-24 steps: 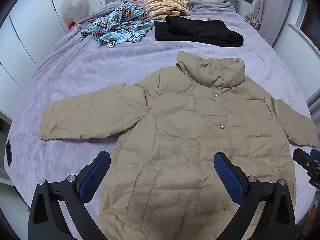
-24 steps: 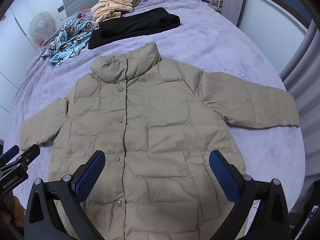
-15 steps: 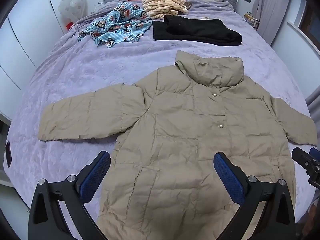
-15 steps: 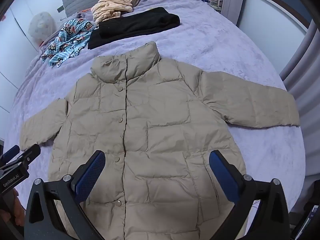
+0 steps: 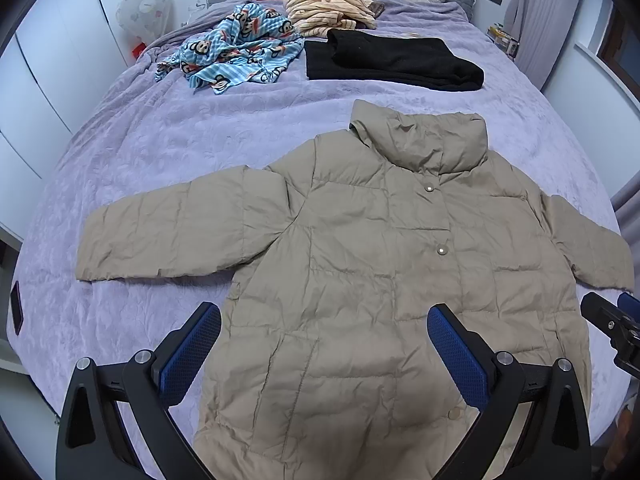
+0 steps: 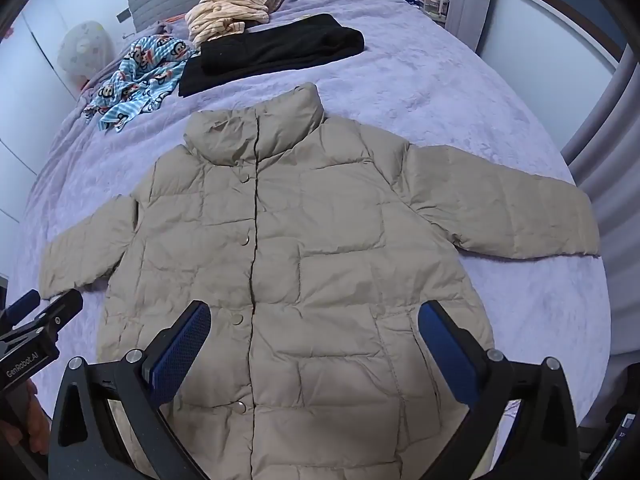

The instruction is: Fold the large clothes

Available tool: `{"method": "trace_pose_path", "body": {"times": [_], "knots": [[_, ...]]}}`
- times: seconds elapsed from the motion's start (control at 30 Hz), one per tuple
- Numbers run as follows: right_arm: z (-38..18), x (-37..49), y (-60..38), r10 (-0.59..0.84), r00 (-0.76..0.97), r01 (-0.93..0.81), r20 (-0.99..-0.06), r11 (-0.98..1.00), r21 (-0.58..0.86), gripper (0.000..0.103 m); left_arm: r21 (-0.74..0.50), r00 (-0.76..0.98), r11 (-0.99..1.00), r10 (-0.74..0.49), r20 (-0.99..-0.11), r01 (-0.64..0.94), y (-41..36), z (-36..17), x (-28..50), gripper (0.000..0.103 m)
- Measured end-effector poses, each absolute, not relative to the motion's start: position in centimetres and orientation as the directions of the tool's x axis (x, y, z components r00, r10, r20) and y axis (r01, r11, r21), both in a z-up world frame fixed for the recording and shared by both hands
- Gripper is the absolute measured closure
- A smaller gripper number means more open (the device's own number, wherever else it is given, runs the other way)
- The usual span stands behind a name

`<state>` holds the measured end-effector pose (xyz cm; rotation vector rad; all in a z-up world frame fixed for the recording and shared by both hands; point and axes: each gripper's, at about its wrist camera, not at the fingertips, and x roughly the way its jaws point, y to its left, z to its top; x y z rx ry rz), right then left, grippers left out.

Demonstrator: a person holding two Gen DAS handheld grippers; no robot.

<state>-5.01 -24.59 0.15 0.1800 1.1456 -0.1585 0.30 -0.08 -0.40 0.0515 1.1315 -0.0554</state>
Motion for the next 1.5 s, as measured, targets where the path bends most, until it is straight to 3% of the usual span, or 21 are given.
{"method": "trace_pose_path", "body": {"times": [1.5], "knots": [[-0.2, -4.71, -24.46, -0.038, 0.398, 0.216, -0.917, 0.975, 0.054, 0.0, 0.015, 0.421, 0.997, -0.016, -0.907, 0.072, 0.38, -0.37, -0.05, 0.0]]}}
